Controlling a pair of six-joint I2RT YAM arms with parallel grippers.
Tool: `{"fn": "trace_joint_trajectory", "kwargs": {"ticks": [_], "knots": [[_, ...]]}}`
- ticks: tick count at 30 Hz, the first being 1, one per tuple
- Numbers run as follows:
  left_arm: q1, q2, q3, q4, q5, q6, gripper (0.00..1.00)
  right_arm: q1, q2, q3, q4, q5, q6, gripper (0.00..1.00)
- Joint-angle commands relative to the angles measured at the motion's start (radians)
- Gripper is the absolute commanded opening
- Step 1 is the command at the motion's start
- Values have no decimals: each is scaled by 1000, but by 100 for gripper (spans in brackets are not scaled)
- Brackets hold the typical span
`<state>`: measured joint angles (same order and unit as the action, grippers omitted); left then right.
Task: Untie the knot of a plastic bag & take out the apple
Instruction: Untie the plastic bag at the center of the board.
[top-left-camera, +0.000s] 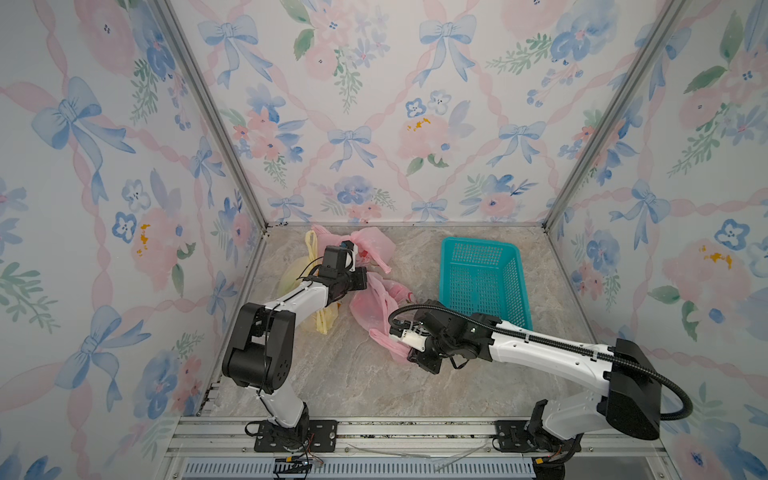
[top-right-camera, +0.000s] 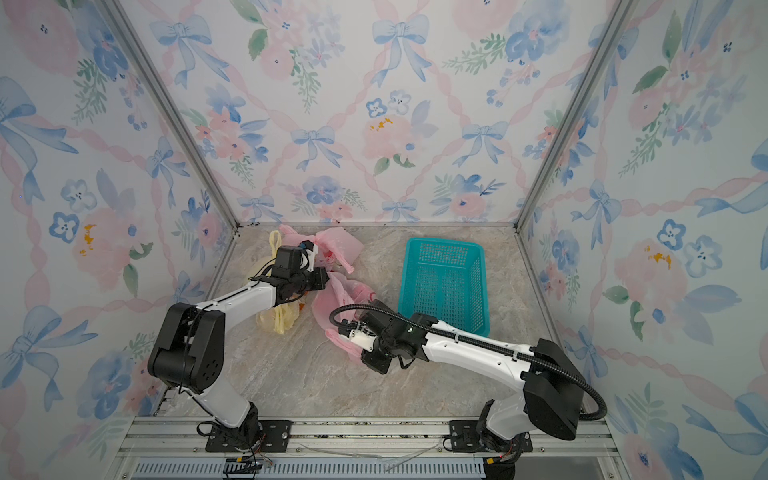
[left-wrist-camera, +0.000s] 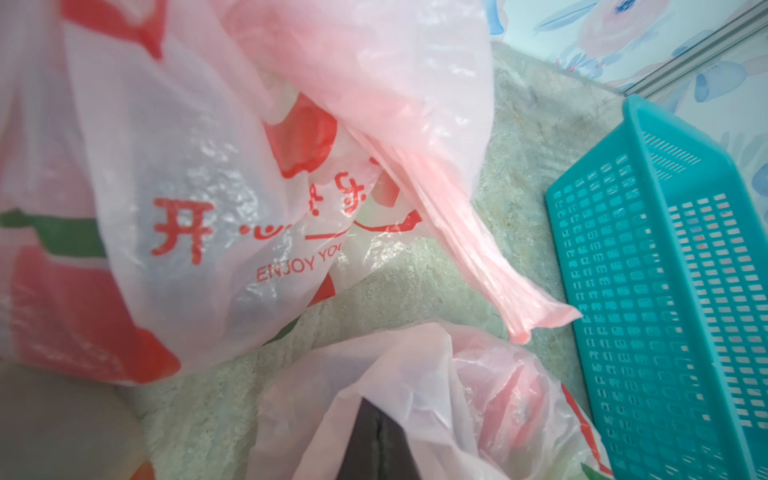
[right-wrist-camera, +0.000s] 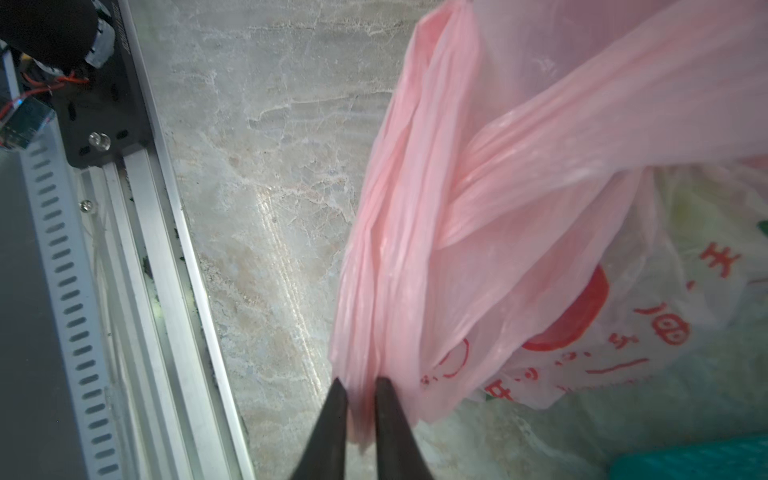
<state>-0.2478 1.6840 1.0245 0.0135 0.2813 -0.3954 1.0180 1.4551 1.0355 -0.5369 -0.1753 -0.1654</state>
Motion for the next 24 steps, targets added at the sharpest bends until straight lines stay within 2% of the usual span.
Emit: {"fn": "trace_joint_trajectory", "kwargs": {"ticks": [1,3,4,6,9,12,14,19,24], "knots": [[5,-12,37,22,58,2,4,-17,-1,24,25,-93,14,62],[5,-24,44,10,81,8,8,-80,-44,10,106,-232,85,73],[5,-36,42,7,88,9,10,-126,-74,-8,170,-287,138,75],[5,-68,31,-1,96,9,12,-211,-133,-44,291,-305,255,80],[1,-131,7,-19,103,8,15,-340,-149,-27,360,-342,406,78],[-19,-193,-10,-70,73,22,18,-406,-70,57,295,-324,504,69],[-42,-229,-25,-104,45,29,20,-420,0,104,276,-352,542,64],[-104,-311,-95,-169,-24,20,25,-410,149,163,348,-446,636,64],[-115,-378,-179,-218,-82,2,30,-369,241,203,380,-490,662,66]]}}
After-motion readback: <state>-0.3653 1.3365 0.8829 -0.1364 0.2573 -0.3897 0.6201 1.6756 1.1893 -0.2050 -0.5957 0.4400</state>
